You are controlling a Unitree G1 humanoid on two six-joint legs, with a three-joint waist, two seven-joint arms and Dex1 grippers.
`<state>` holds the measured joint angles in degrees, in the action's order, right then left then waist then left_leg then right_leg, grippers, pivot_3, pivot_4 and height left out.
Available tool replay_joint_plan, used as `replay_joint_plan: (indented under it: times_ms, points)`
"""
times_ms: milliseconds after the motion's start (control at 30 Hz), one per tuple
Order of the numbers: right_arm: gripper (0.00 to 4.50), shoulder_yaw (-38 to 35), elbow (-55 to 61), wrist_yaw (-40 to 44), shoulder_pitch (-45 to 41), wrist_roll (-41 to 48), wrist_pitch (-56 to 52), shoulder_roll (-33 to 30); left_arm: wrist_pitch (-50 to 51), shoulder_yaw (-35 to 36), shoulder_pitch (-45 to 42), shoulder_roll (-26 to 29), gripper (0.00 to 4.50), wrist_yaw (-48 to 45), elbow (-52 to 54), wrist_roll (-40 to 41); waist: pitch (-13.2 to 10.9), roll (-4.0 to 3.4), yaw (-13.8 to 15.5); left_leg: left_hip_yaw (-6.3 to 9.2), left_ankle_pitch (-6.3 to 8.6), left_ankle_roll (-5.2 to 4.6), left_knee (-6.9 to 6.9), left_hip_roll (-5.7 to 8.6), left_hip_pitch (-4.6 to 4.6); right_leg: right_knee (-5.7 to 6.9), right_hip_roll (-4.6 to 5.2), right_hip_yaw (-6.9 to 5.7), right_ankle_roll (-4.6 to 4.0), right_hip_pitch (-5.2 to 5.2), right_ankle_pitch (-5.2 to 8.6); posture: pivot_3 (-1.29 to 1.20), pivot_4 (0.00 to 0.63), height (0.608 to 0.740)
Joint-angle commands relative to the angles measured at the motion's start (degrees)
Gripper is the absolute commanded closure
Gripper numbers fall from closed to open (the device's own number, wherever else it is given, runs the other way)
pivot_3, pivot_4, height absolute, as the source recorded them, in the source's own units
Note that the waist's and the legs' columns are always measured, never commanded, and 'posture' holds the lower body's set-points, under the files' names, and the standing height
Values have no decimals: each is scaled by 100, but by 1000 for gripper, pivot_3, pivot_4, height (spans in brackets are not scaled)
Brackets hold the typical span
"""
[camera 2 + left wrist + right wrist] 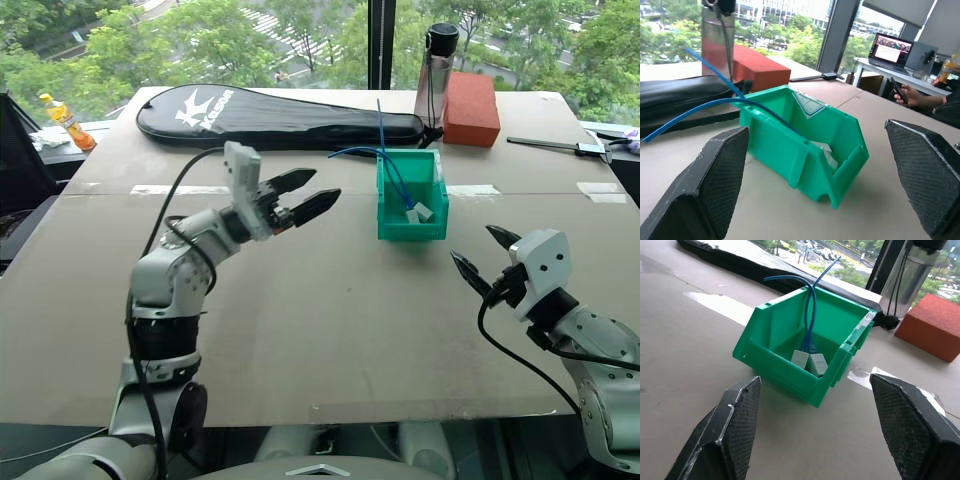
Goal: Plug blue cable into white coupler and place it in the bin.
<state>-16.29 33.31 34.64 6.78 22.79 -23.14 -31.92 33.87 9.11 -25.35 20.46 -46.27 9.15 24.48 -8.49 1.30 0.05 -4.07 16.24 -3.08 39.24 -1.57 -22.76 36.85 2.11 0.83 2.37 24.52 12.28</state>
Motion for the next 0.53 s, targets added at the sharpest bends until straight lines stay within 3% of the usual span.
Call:
replay_joint_plan:
  times_ms: [33, 300, 533]
  points:
    - [1120, -318, -167, 396, 91, 181, 237, -278, -283, 151, 825, 391, 50, -80, 691, 39, 1, -2, -3, -3, 0, 0, -2, 1, 4, 0, 2, 5, -2, -4, 1, 0, 150, 740]
    - [1120, -1025, -580, 1091, 1019, 239, 656, -664, -712, 611, 2479, 921, 50, -287, 1038, 238, 1, -1, 83, 2, 1, -2, 0, -1, 7, 0, 8, -7, -23, -8, 14, 0, 150, 740]
    - [1120, -1381, -595, 1263, 1605, 215, 848, -718, -898, 695, 2991, 1027, 50, -273, 1056, 383, 1, -1, 73, -1, 3, -5, 0, -3, 24, 0, 11, -5, -22, -16, 14, 0, 150, 740]
